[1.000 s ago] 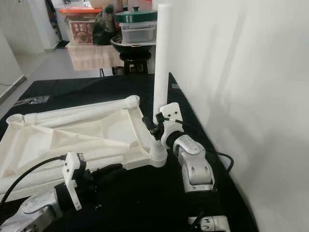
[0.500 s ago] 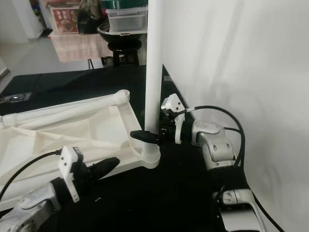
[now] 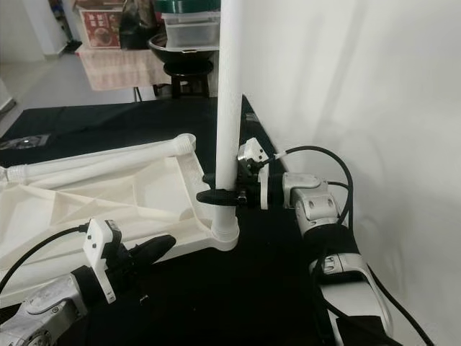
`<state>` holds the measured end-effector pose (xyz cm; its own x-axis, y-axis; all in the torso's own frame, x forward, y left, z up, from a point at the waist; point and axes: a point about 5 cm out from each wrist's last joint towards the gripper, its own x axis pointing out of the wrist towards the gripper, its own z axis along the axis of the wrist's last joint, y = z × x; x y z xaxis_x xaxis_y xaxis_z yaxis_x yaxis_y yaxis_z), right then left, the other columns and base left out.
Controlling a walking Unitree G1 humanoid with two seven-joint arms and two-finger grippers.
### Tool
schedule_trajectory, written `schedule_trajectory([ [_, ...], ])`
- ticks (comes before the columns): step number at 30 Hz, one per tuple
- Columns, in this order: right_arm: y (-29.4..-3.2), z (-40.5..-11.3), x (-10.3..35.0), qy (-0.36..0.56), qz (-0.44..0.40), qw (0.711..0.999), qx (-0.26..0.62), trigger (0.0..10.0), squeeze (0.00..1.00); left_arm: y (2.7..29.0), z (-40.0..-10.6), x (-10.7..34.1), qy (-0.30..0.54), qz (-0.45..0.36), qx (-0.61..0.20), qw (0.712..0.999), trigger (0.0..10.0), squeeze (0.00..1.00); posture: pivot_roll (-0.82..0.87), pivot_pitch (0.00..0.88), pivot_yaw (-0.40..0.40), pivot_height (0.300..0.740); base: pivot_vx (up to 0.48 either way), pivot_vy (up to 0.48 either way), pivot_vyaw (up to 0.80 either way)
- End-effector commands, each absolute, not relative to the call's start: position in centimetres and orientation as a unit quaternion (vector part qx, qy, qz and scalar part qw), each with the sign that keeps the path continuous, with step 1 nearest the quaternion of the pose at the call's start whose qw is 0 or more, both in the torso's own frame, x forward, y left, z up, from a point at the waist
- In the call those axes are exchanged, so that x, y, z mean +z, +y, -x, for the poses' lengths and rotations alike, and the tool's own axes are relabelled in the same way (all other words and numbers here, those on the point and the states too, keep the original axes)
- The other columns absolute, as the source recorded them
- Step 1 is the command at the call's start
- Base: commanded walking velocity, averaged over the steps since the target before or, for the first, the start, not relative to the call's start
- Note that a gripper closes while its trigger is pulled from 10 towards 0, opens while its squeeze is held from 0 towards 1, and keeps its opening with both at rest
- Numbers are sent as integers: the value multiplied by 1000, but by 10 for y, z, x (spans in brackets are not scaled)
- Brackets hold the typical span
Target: Building children table
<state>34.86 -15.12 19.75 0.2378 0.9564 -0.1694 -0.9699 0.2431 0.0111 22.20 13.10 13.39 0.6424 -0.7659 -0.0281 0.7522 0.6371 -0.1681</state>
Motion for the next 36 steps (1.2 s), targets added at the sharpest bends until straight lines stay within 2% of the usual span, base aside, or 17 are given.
schedule_trajectory([
  [1,-148,-347,201,64,43,776,626,0,0,130,-221,135,48,63,-417,905,3176,0,-48,0,-35,740,0,0,0],
  [2,-148,-342,195,57,45,799,597,0,0,131,-223,135,46,67,-407,910,10000,0,-57,0,-33,740,0,0,0],
  [4,-148,-342,195,57,45,799,597,0,0,131,-223,135,46,67,-407,910,10000,0,-57,0,-33,740,0,0,0],
  [5,-144,-340,183,79,54,837,539,0,0,132,-226,135,44,70,-396,915,10000,0,-61,0,-31,740,0,0,0],
  [6,-144,-340,183,79,54,837,539,0,0,132,-226,135,44,70,-396,915,10000,0,-61,0,-31,740,0,0,0],
  [7,-140,-347,171,77,19,933,352,0,0,135,-229,135,41,71,-386,919,10000,0,-80,0,-18,740,0,0,0],
  [8,-130,-332,150,96,16,958,271,0,0,137,-233,135,42,70,-374,924,10000,0,-76,0,-3,740,0,0,0],
  [18,-123,-335,146,104,37,960,256,0,0,138,-244,131,56,64,-364,927,9843,0,-71,0,-20,740,0,0,0],
  [19,-118,-340,153,99,35,954,280,10000,0,138,-245,131,55,67,-357,930,9961,0,-68,0,-19,740,0,0,0],
  [21,-114,-340,157,96,32,949,297,10000,0,138,-245,130,54,71,-352,932,9961,0,-68,0,-19,740,0,0,0],
  [22,-109,-335,165,105,30,922,371,10000,1000,138,-245,130,53,73,-348,933,10000,0,-62,0,-21,740,0,0,0],
  [26,-109,-330,175,108,50,886,448,10000,1000,137,-245,130,53,74,-348,933,10000,0,-64,0,-21,740,0,0,0],
  [27,-113,-326,185,110,78,847,514,10000,1000,137,-245,130,54,76,-351,932,10000,0,-64,0,-21,740,0,0,0],
  [30,-118,-325,194,102,95,830,540,10000,1000,136,-245,130,54,78,-355,930,10000,0,-66,0,-23,740,0,0,0],
  [32,-124,-328,202,74,112,818,559,10000,878,135,-245,130,55,79,-357,929,10000,0,-64,0,-26,740,0,0,0],
  [33,-129,-331,207,52,113,804,582,10000,0,134,-245,129,55,81,-359,928,10000,0,-55,0,-30,740,0,0,0],
  [36,-135,-338,211,38,77,786,612,10000,0,132,-245,129,55,82,-360,928,10000,0,-48,0,-34,740,0,0,0],
])
